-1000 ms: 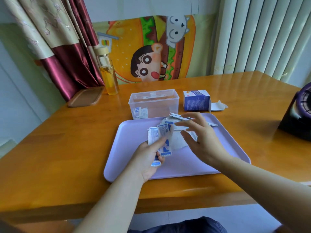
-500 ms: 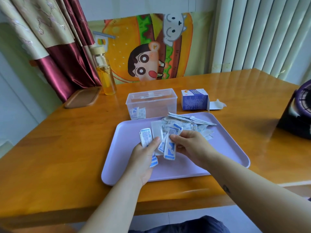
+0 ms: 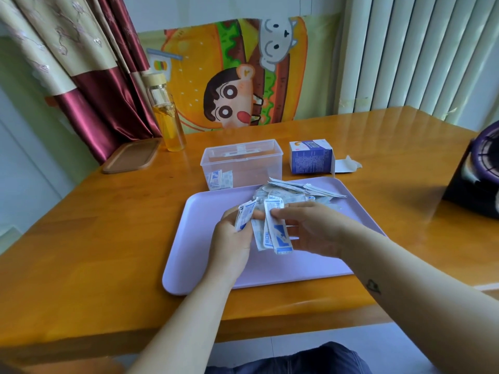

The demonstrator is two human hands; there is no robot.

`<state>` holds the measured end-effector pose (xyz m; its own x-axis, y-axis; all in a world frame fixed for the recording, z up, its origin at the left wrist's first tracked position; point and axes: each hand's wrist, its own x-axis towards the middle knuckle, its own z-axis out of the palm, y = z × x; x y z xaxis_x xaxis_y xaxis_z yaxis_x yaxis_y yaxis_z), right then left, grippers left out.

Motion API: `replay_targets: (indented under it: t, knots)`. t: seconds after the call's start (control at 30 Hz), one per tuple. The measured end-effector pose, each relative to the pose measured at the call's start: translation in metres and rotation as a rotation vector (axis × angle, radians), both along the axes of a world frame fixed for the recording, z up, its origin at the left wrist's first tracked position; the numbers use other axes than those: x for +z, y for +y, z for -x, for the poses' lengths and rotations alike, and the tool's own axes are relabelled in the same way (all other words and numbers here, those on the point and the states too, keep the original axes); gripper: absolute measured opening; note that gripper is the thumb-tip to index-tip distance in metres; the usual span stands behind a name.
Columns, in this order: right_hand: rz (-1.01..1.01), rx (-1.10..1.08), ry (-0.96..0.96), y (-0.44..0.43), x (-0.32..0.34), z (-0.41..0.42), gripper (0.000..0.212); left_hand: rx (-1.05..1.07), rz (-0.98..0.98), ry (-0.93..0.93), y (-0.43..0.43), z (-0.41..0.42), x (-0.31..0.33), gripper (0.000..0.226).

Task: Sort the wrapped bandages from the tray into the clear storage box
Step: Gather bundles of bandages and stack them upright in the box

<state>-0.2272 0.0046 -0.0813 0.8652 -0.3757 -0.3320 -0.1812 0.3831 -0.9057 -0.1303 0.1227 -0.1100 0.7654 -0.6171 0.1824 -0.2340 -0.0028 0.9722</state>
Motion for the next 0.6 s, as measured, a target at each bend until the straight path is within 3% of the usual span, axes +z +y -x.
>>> replay_targets:
  t: [0.07,0.17,0.3,0.4,0.6]
  knots:
    - [0.025,0.006,-0.011,0.001,-0.002,-0.002,0.023,-0.007,-0.015,0.012,0.0,0.0,0.001,0.024]
    - [0.059,-0.004,-0.027,0.003,-0.002,-0.003,0.012,-0.006,-0.052,0.107,0.001,0.001,0.001,0.022]
    - [0.115,-0.036,-0.032,0.004,-0.004,-0.007,0.014,-0.132,-0.018,0.35,0.003,0.0,0.002,0.034]
    - [0.129,-0.067,-0.02,0.012,-0.008,-0.015,0.008,-0.107,0.013,0.404,0.004,0.0,0.003,0.023]
    - [0.242,-0.108,0.045,0.026,-0.014,-0.037,0.029,-0.048,0.028,0.457,0.018,-0.011,0.001,0.017]
